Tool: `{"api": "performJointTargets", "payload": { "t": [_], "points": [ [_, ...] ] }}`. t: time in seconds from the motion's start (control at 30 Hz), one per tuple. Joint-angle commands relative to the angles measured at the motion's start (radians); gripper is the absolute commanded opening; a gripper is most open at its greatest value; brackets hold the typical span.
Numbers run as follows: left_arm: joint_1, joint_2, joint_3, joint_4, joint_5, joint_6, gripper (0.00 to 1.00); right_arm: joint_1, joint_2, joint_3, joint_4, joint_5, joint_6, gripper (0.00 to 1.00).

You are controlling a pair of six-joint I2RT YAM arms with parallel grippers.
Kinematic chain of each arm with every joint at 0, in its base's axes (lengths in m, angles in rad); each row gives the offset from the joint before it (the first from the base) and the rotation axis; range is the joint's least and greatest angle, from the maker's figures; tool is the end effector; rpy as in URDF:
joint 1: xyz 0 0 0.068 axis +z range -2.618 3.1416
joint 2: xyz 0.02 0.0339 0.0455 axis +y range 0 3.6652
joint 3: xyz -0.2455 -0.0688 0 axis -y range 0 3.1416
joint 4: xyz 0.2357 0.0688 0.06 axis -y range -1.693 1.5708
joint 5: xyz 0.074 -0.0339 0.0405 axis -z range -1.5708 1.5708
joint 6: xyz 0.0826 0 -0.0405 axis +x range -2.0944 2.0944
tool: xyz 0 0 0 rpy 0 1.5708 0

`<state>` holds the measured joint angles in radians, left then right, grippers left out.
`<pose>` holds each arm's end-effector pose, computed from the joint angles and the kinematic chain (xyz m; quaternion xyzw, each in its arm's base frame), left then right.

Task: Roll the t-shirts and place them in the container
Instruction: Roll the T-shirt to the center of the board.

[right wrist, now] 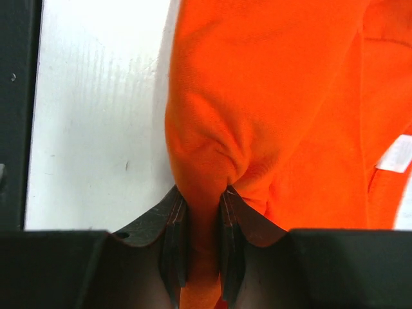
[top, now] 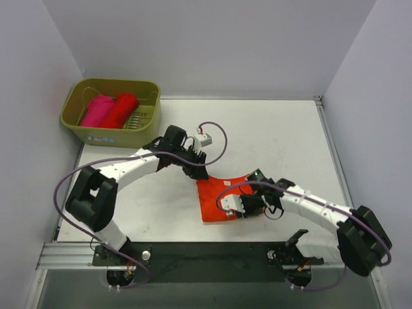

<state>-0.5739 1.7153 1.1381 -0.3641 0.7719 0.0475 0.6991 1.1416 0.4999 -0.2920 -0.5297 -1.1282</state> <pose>0.2744 -0.2460 0.1704 0.3803 0.8031 -0.4202 0.1838 0.1484 0.1793 0.1269 -0.7758 0.4950 0.1785 0.3483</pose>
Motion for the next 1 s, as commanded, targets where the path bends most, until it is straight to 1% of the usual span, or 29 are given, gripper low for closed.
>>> {"api": "performJointTargets", "payload": {
  "t": [0.0,0.03,0.07,0.1,0.13,0.17,0.23,0.27,0.3,0.37,0.43,0.57,0.6,0.63,0.73,0.83,0.97],
  "points": [
    [-0.02,-0.155,-0.152,0.346,-0.357,-0.117,0.45,-0.097,0.124,0.094,-0.211,-0.118,0.068,0.05],
    [-0.033,-0.18,-0.176,0.349,-0.391,-0.107,0.46,-0.114,0.163,0.113,-0.22,-0.13,0.079,0.04],
    [-0.044,-0.23,-0.24,0.406,-0.42,-0.091,0.46,-0.133,0.184,0.144,-0.242,-0.154,0.091,0.05],
    [-0.055,-0.258,-0.27,0.424,-0.462,-0.059,0.46,-0.162,0.2,0.161,-0.257,-0.165,0.091,0.05],
    [-0.075,-0.285,-0.296,0.439,-0.524,-0.054,0.46,-0.17,0.236,0.175,-0.268,-0.174,0.091,0.05],
    [-0.089,-0.337,-0.328,0.479,-0.548,-0.016,0.48,-0.18,0.256,0.205,-0.295,-0.184,0.088,0.05],
    [-0.141,-0.385,-0.397,0.51,-0.62,0.09,0.51,-0.22,0.317,0.236,-0.337,-0.214,0.099,0.05],
    [-0.177,-0.422,-0.418,0.539,-0.62,0.127,0.53,-0.236,0.346,0.28,-0.363,-0.231,0.099,0.05],
    [-0.199,-0.439,-0.457,0.551,-0.608,0.19,0.53,-0.249,0.406,0.305,-0.386,-0.263,0.103,0.05],
    [-0.257,-0.476,-0.48,0.588,-0.57,0.245,0.54,-0.283,0.475,0.363,-0.484,-0.291,0.087,0.05],
    [-0.293,-0.485,-0.5,0.612,-0.505,0.339,0.56,-0.315,0.556,0.431,-0.553,-0.325,0.082,0.05],
    [-0.349,-0.428,-0.48,0.593,-0.376,0.426,0.57,-0.352,0.662,0.517,-0.645,-0.354,0.051,0.05],
    [-0.357,-0.407,-0.471,0.581,-0.356,0.431,0.58,-0.355,0.711,0.557,-0.668,-0.358,0.033,0.05],
    [-0.357,-0.376,-0.447,0.561,-0.329,0.43,0.58,-0.363,0.74,0.583,-0.734,-0.369,0.019,0.05],
    [-0.359,-0.336,-0.42,0.542,-0.238,0.433,0.57,-0.392,0.837,0.657,-0.82,-0.395,0.005,0.05],
    [-0.366,-0.306,-0.406,0.53,-0.183,0.437,0.58,-0.408,0.889,0.71,-0.864,-0.408,0.005,0.05],
    [-0.377,-0.255,-0.348,0.496,-0.102,0.404,0.58,-0.411,0.94,0.753,-0.889,-0.397,0.027,0.05]
  ]
}}
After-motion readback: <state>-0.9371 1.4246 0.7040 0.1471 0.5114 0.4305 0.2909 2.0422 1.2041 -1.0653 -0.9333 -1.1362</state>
